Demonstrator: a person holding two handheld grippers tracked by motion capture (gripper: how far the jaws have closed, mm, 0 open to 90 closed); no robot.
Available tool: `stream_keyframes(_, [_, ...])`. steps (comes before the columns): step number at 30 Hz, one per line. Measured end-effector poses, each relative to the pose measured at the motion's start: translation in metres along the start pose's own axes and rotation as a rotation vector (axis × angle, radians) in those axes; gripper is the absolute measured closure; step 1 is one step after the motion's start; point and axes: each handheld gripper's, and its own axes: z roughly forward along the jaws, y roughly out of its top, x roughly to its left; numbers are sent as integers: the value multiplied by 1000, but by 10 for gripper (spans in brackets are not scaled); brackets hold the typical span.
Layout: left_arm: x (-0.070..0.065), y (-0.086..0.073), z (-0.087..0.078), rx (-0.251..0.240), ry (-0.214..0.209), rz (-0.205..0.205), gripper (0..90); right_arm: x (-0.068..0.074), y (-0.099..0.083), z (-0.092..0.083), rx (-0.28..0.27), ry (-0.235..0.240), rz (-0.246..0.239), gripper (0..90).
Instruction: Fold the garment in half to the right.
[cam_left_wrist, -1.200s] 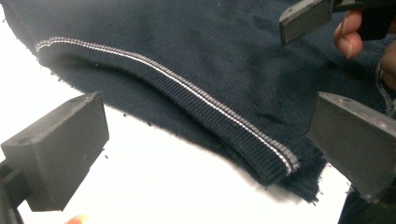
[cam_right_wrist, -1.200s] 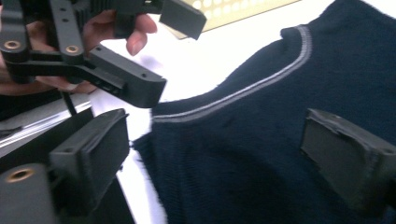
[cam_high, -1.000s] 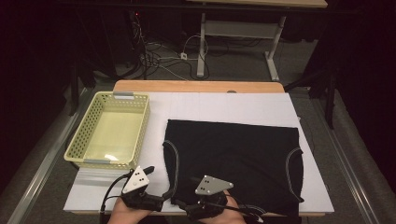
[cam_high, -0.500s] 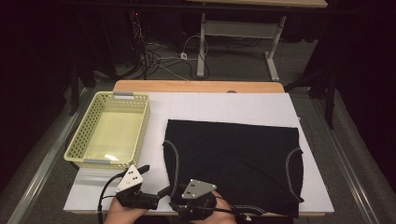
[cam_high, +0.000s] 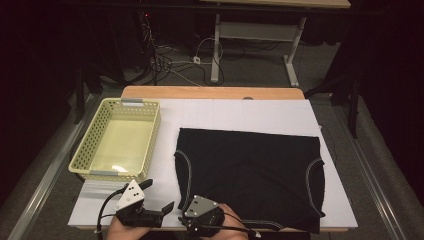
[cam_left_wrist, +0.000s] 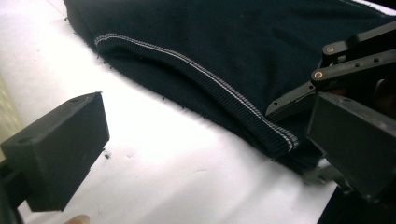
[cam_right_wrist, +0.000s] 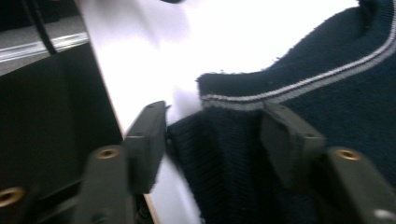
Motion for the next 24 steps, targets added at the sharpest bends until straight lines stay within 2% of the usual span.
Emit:
stream_keyframes(5, [0, 0, 0, 4, 6, 2, 0, -3, 1, -1, 8, -30, -7, 634])
stream_keyframes(7, [0, 0, 0, 5, 6, 3, 0, -4, 1, -1, 15, -53, -16, 731])
stream_keyframes(9, [-1, 2, 0, 6, 3, 5, 0, -5, 0, -1, 12, -74, -30, 789])
stream_keyframes(10, [-1, 3, 0, 2, 3, 3, 0, -6, 0, -2, 12, -72, -32, 800])
stream_keyframes(15, [-7, 21, 2, -17, -24, -13, 0, -16, -2, -6, -26, -13, 59, 816])
stream_keyframes(17, [-10, 31, 7, -6, -23, -16, 0, -18, -4, -10, -62, -2, 80, 816])
stream_keyframes(18, [-11, 37, 10, 6, -15, -4, 0, -19, -5, -13, -75, 5, 88, 816])
stream_keyframes(20, [-12, 49, 19, 20, 5, 16, 0, -20, -6, -18, -100, 3, 74, 815])
stream_keyframes(22, [-10, 62, 31, 26, -13, 9, 0, -22, -7, -23, -121, 2, 70, 814])
stream_keyframes(24, [-9, 76, 45, 33, -9, 23, 0, -25, -9, -27, -136, 2, 72, 814])
